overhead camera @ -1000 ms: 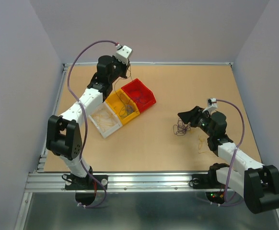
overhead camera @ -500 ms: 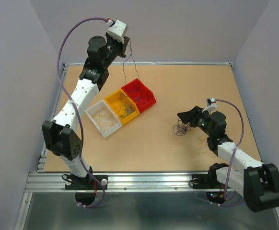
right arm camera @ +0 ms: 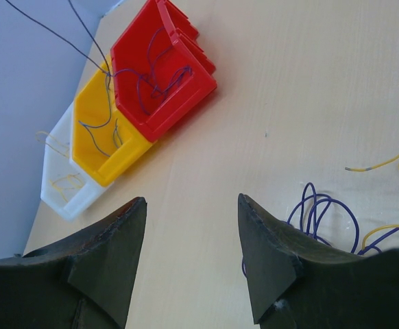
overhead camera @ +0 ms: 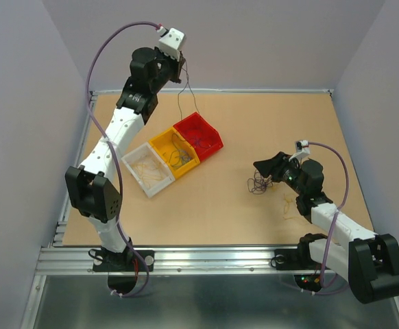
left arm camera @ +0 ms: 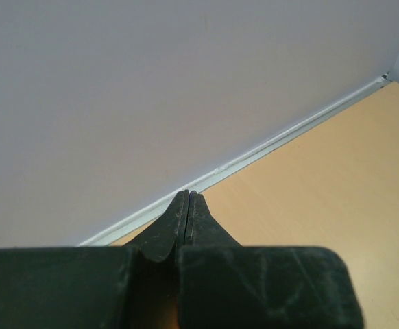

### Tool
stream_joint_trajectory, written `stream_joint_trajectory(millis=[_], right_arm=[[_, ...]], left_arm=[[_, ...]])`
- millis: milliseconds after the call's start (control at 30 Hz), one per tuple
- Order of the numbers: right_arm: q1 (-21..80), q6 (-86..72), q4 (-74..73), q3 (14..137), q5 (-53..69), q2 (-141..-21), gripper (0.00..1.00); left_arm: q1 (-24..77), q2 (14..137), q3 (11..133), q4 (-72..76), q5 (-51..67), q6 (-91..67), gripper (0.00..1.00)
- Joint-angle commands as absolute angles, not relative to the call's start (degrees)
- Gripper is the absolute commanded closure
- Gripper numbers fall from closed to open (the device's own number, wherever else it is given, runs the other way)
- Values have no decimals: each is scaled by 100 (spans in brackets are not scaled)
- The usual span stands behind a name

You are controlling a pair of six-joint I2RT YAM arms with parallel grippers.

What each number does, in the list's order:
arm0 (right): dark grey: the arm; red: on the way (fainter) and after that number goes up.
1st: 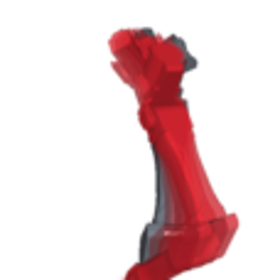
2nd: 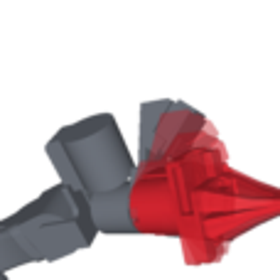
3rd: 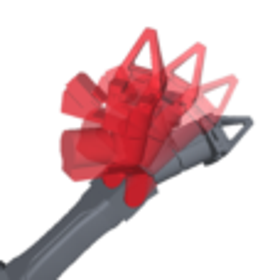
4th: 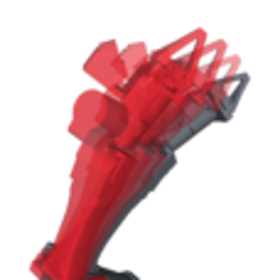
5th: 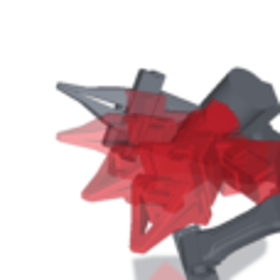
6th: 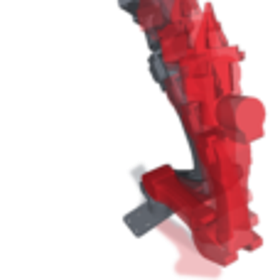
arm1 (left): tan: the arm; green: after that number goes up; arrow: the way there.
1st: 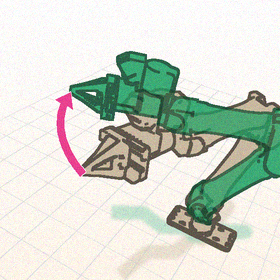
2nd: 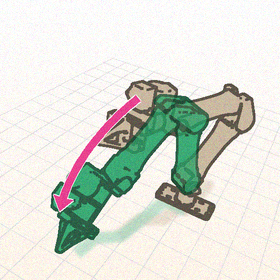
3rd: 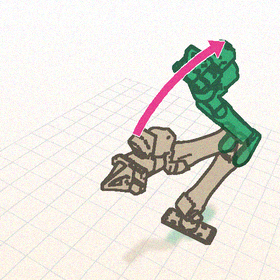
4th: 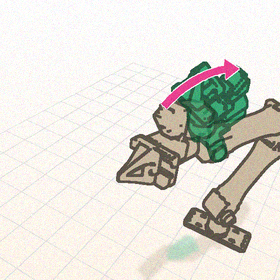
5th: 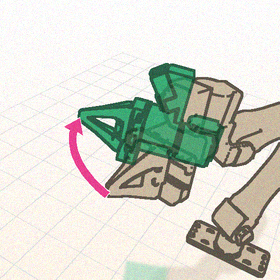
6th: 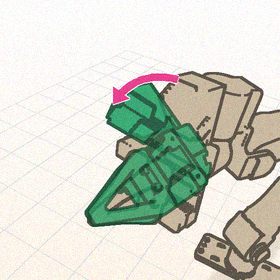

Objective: Untangle the cables

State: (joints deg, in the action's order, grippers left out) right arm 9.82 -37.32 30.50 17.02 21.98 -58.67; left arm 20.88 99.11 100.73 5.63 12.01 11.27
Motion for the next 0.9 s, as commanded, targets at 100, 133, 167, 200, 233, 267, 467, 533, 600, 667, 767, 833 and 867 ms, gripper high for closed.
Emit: stream_joint_trajectory(millis=[100,133,167,200,233,267,467,533,600,667,767,833,867], right_arm=[[1002,-3744,3384,1626,2285,-5792,39],[1002,-3744,3384,1626,2285,-5783,39],[1011,-3744,3384,1626,2285,-5792,39],[1002,-3744,3384,1626,2294,-5801,39],[1011,-3753,3375,1626,2294,-5809,39],[1011,-3736,3375,1626,2285,-5818,39],[1028,-3631,3523,1687,2634,-5915,39],[1125,-3569,3664,1714,2812,-5976,38],[1299,-3411,3892,1819,3075,-6073,30],[1484,-3192,3964,1968,3146,-6204,23],[1880,-2998,4034,2398,3252,-6643,19],[2161,-2936,3999,2759,3226,-7029,18],[2214,-2901,3929,2864,3199,-7127,17]], left_arm=[[2092,9185,10609,606,1335,1072,100],[2092,9054,10547,606,1362,1055,100],[2092,9001,10521,606,1380,1046,100],[2092,8948,10494,606,1406,994,100],[2092,8869,10459,615,1432,958,100],[2092,8833,10442,624,1459,923,100],[2092,8833,10336,773,1511,686,100],[2092,8868,10222,817,1564,651,100],[2092,8894,10056,843,1617,642,100],[2092,8868,9846,975,1635,624,100],[2092,8824,9433,1440,1644,598,100],[2092,8877,9317,1529,1670,580,100],[2092,8912,9299,1529,1705,554,100]])
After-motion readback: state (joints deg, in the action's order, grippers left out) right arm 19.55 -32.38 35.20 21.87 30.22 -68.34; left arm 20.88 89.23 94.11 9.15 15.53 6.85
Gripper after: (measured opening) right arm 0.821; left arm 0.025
